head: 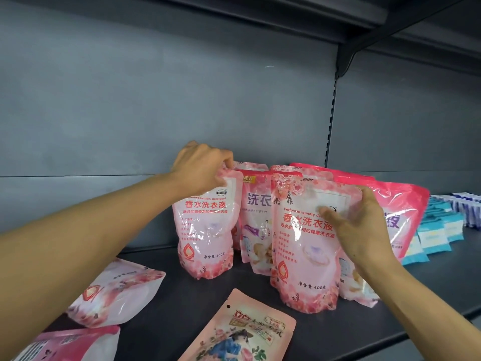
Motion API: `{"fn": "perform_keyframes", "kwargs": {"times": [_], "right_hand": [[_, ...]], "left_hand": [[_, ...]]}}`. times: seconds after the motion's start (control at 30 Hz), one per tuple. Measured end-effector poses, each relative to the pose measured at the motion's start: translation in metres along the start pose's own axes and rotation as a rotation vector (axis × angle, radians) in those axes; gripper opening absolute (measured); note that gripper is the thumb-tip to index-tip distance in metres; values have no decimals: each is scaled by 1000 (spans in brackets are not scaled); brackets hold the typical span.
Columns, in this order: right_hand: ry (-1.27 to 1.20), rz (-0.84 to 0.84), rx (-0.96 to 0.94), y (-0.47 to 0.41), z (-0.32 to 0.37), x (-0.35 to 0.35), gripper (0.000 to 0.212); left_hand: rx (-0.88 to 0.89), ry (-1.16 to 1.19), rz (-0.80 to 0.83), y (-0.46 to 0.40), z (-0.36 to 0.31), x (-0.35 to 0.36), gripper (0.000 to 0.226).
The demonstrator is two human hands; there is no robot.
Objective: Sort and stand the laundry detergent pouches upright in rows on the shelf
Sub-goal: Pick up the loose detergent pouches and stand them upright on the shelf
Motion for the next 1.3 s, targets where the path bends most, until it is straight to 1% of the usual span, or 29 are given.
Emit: {"fn": "perform_keyframes", "kwargs": {"times": [0.1,0.17,0.27,0.3,0.33,0.37,0.4,0.43,0.47,0.53,0.6,0.67,0.73,0.87,0.93,1.0,1.07,1.13,1.2,1.27,1.3], "right_hand": [[7,-12,-13,3,1,-2,49],[4,-23,-50,6,2,-5,55],[-53,5,-27,13,-4,-6,56],[-80,22,5,16,-9,-4,54],[-104,42,48,20,-15,-2,53],[-118,67,97,24,-22,1,52],[-122,101,145,29,-29,5,51],[-116,139,185,34,-38,10,49],[-102,179,217,39,-47,15,49],[-42,222,259,48,-60,23,60],[27,216,265,52,-67,29,72],[54,198,271,51,-70,33,76],[60,189,273,49,-71,34,75],[77,154,261,45,-73,37,71],[117,145,250,46,-73,38,70],[172,149,226,49,-71,37,69],[213,106,174,58,-64,34,69],[283,12,70,73,-53,27,76],[327,-46,-43,92,-40,20,80],[345,-26,-130,108,-31,17,74],[370,13,-147,115,-29,17,69]], "left_hand": [[-125,88,-59,9,13,-4,37],[-239,226,-129,18,26,-3,52],[-495,659,-224,43,41,14,89],[-577,833,-246,53,43,24,95],[-655,995,-249,64,43,34,94],[-715,1124,-223,73,43,45,87],[-760,1188,-157,82,43,56,78],[-788,1196,-70,89,42,68,70],[-795,1179,4,95,41,78,68],[-809,1118,77,102,41,95,80],[-862,1058,88,104,42,104,86],[-900,1013,111,103,44,108,84],[-892,978,124,99,46,109,86],[-880,946,79,95,45,113,83],[-869,939,93,94,45,114,84],[-868,914,138,94,44,111,84],[-894,906,191,95,40,103,82],[-942,869,217,98,35,91,80],[-973,815,209,106,27,75,85],[-952,767,215,117,20,60,91],[-919,771,246,123,14,52,88]]}}
Point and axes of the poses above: each hand's wrist, its own y-axis away from the middle knuckle, its own x-axis out of the palm, z = x × y, the point moved 1 cm from there along -y, towards the middle knuckle, and after that the axes turned 12 degrees about y, right-handed, at the moved point
